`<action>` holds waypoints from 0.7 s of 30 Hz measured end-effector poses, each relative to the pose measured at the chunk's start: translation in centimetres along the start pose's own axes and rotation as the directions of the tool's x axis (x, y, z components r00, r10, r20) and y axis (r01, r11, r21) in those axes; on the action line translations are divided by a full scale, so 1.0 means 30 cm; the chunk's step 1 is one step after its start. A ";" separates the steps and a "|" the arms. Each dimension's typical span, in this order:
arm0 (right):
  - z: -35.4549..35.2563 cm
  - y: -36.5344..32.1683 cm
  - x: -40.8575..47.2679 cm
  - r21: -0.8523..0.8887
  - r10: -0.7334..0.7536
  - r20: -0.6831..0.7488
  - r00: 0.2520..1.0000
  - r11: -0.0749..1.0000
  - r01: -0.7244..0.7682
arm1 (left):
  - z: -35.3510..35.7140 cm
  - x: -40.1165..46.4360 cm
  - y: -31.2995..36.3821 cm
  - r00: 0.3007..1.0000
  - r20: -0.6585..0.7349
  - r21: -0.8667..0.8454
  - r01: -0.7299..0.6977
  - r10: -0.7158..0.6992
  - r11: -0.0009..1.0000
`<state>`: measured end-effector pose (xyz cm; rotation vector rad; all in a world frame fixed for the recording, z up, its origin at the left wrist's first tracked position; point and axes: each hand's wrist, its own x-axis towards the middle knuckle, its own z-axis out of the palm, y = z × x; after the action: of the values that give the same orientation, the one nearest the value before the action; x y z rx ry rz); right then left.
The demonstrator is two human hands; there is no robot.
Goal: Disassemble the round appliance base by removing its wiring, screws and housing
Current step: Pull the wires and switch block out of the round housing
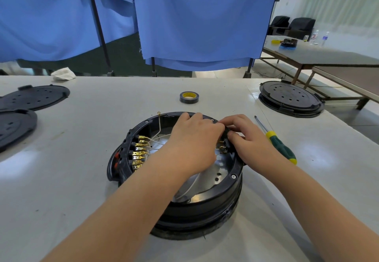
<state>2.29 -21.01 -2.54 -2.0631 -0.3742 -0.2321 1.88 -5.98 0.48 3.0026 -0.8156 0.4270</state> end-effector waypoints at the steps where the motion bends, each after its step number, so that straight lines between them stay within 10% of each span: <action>1: -0.001 -0.001 -0.001 -0.005 0.008 0.003 1.000 1.000 -0.008 | -0.003 -0.003 -0.009 0.999 0.044 0.003 0.016 -0.016 1.000; 21: 0.002 -0.006 -0.003 -0.004 0.018 -0.004 1.000 1.000 -0.018 | 0.015 0.014 -0.050 0.993 0.018 -0.253 0.117 -0.116 0.960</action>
<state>2.14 -20.89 -2.45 -2.0691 -0.3526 -0.2265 3.09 -4.92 0.26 2.7944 -0.6345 0.2898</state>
